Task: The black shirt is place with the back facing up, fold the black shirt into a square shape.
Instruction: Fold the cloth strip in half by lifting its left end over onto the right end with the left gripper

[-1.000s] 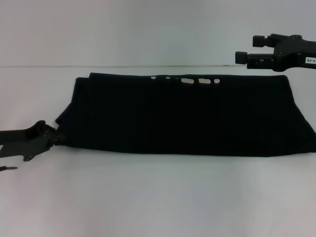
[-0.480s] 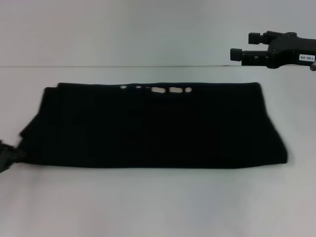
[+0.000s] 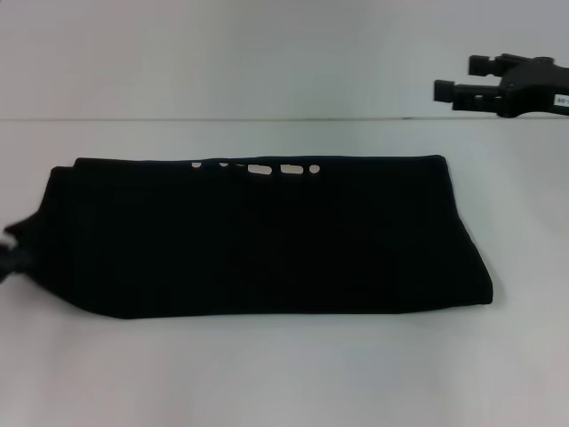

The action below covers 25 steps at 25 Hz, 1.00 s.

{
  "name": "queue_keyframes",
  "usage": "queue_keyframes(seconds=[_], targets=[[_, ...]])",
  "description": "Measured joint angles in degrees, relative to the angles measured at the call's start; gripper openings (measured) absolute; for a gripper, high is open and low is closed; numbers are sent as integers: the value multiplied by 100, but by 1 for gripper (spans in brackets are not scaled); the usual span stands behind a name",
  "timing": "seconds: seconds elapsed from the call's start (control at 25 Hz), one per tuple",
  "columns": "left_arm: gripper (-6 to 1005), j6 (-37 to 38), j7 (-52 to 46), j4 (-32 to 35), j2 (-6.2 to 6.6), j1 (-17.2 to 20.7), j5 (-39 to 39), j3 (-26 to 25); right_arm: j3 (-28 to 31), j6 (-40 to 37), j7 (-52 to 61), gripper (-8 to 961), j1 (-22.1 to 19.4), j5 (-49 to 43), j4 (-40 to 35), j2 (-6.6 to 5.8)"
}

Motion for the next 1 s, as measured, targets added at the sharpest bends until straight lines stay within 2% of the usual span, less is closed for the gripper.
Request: queue_keyframes(seconds=[0.16,0.28,0.36,0.48,0.56,0.6,0.64,0.68,0.72,0.76,0.8,0.84,0.88,0.92,0.96,1.0], targets=[[54,403,113,-297,23,-583,-195,94,325,117,4,929,-149,4,-2,-41],[54,460,238,-788,38,-1284,-385,304,696,278,-51,929,-318,4,-7,-93],[54,387,337,-1137,-3,-1760,-519,444,999,405,-103,929,-432,17,-12,-130],[55,6,574,-1645,-249,-2570,-660,643,1354,491,-213,929,-597,97,-20,-203],[55,-437,738,-1839,-536,-3072,-678,805,1449,493,-273,929,-697,181,-22,-266],[55,-609,802,-1875,-650,-3215,-687,857,1459,479,-288,929,-738,223,-21,-295],[55,-881,924,-1903,-884,-3418,-744,904,1468,467,-306,929,-789,273,-21,-334],[55,-1067,1037,-1938,-1040,-3541,-815,925,1467,460,-321,929,-819,313,-21,-361],[55,-1241,1173,-2023,-1141,-3620,-904,932,1461,456,-339,929,-846,341,-22,-389],[55,-1527,1356,-2251,-1203,-3690,-1052,937,1450,439,-355,930,-861,363,-21,-409],[55,-1527,1356,-2251,-1203,-3690,-1052,937,1439,431,-362,930,-871,372,-22,-422],[56,-1984,1641,-2732,-1223,-3734,-1278,925,1431,419,-373,930,-875,375,-24,-427],[56,-1984,1641,-2732,-1223,-3734,-1278,925,1425,416,-394,930,-875,370,-29,-435],[56,-2464,1953,-3251,-1223,-3707,-1510,902,1407,423,-426,930,-873,360,-30,-440],[56,-2939,2677,-3905,-1250,-3447,-2016,731,1391,430,-450,930,-867,349,-29,-443],[56,-2972,2987,-4076,-1253,-3330,-2196,623,1353,445,-484,930,-855,334,-23,-443]])
